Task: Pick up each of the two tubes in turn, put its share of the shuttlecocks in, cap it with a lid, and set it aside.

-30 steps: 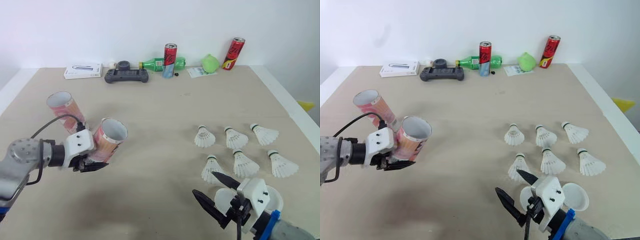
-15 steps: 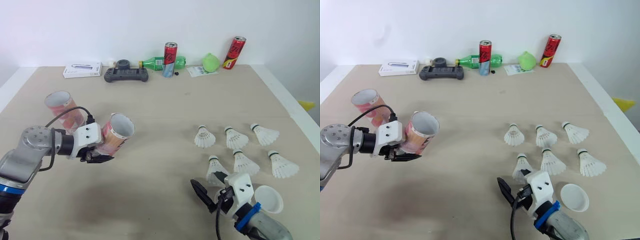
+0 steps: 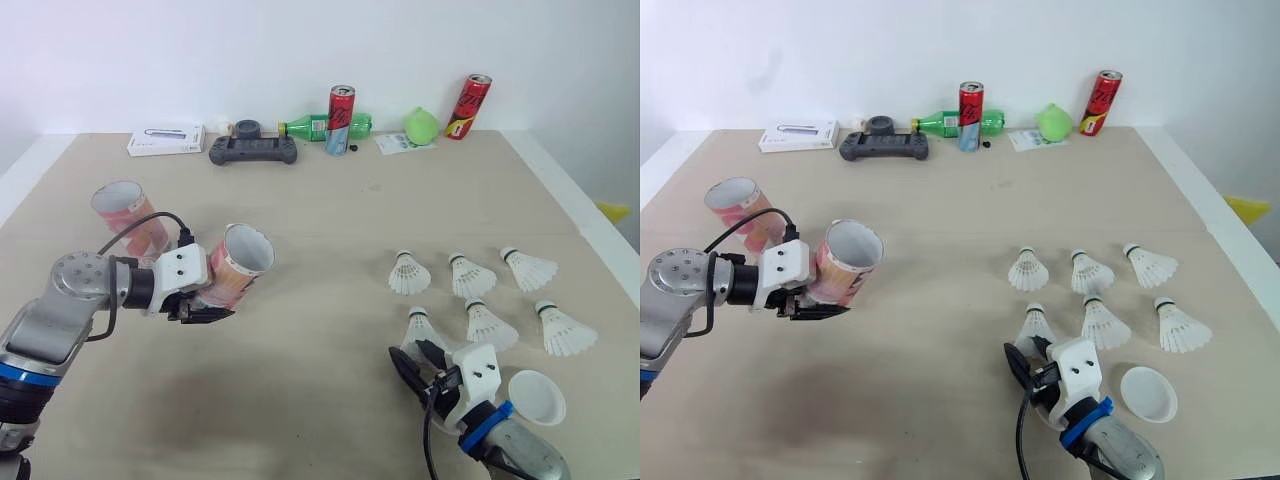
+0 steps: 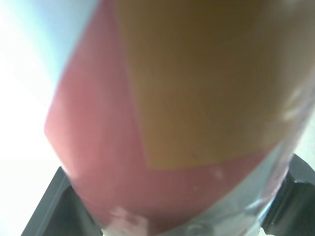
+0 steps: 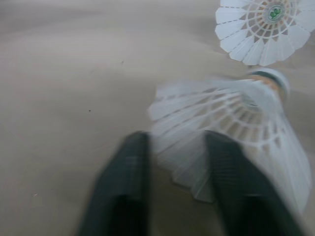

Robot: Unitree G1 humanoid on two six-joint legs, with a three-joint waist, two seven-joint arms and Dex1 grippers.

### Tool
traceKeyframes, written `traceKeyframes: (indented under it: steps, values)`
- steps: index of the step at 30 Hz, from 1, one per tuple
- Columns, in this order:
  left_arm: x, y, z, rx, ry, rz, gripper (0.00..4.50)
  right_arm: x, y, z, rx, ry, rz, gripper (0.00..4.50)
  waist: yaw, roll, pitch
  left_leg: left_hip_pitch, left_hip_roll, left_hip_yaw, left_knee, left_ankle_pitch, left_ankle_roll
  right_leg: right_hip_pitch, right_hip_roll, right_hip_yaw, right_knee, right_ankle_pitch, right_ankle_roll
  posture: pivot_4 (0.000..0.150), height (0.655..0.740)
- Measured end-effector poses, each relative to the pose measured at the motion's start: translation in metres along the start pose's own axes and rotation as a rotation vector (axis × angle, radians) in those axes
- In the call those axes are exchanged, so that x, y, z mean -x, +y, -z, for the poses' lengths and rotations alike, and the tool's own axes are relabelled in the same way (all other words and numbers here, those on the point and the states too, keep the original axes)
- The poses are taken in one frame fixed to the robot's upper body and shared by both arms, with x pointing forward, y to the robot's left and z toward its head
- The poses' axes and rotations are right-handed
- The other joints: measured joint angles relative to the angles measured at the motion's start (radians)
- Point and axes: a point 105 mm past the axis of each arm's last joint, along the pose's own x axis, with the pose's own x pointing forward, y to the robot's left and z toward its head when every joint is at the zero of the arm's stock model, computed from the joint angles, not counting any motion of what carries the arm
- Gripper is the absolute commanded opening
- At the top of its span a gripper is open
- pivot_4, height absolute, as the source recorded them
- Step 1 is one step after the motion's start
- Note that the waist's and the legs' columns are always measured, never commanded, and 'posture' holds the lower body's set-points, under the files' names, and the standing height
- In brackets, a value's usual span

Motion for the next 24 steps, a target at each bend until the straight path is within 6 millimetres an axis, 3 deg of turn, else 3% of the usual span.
traceKeyframes:
  steps: [2,3,16,24]
  values:
    - [0.0,0.0,0.0,0.0,-0.001,0.0,3.03,0.0,0.0,0.001,0.0,-0.003,-0.004,0.09,0.0,0.0,0.0,0.0,0.0,0.0,0.0,0.0,0.0,0.0,0.0,0.0,0.0,0.0,0.0,0.15,0.74]
    - [0.0,0.0,0.0,0.0,-0.001,0.0,3.03,0.0,0.0,0.001,0.0,-0.003,-0.004,0.03,0.0,0.0,0.0,0.0,0.0,0.0,0.0,0.0,0.0,0.0,0.0,0.0,0.0,0.0,0.0,0.15,0.74]
    - [0.0,0.0,0.002,0.008,0.003,0.003,3.03,0.015,0.015,-0.001,0.03,-0.031,-0.154,0.03,0.0,0.0,0.0,0.0,0.0,0.0,0.001,0.0,0.0,0.0,0.001,0.001,0.001,0.0,0.0,0.15,0.74]
    - [-0.004,-0.002,0.003,-0.005,0.025,0.03,3.03,0.026,0.015,-0.033,0.18,-0.095,-0.302,0.03,0.0,0.0,0.0,0.001,0.0,0.0,0.002,0.001,0.001,0.002,0.006,0.006,0.002,0.001,0.001,0.15,0.74]
